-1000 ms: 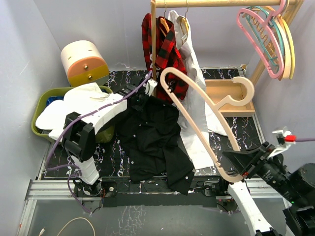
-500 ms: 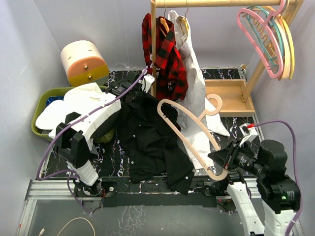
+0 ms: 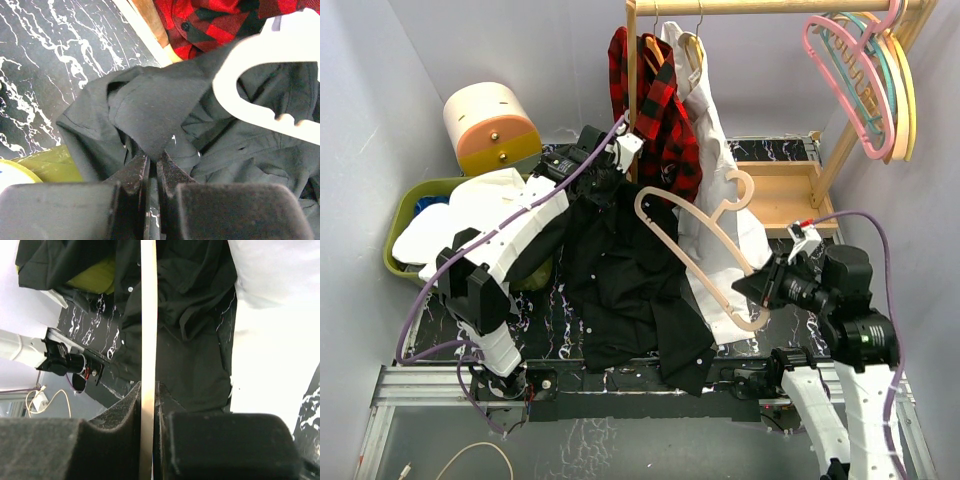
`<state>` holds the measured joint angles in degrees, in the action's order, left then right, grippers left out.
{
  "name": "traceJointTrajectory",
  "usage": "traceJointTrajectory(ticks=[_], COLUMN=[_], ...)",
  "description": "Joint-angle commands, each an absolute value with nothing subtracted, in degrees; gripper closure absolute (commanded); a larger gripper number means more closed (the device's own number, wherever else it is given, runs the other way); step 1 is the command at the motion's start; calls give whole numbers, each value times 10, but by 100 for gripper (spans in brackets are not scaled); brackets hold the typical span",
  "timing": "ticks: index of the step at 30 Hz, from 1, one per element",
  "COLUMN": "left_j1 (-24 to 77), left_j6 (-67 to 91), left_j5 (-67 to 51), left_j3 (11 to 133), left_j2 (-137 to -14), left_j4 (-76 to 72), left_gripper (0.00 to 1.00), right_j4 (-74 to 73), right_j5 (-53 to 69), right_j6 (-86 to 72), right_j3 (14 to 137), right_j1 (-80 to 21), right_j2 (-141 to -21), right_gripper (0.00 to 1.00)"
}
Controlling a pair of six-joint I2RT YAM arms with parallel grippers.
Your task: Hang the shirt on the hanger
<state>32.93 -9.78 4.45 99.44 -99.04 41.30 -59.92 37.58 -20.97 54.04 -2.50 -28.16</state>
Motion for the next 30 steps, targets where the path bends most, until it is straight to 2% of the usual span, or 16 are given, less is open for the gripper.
traceJointTrajectory(ticks=[1,7,16,24,30], left_j1=[339,340,341,359,369], left_j6=[-97,-113,-122,-120,-126], left_j5=[42,73,113,83,96], left_j3=[1026,1045,1075,1111,1089], left_j2=[-988,-994,-1018,-1022,-1005], left_j4=[440,441,446,496,498], left_gripper=[100,100,100,100,100], right_j4=[-435,-354,-394,-421,-468], right_j5=[406,443,477,419,234], right_j6=[-208,-237,-210,-163,-116], right_j3=[526,500,488,494,551], right_j1=[-21,-25,-51,-70,-70], right_j2=[-325,-350,-341,-341,-276], right_gripper=[92,92,92,92,92])
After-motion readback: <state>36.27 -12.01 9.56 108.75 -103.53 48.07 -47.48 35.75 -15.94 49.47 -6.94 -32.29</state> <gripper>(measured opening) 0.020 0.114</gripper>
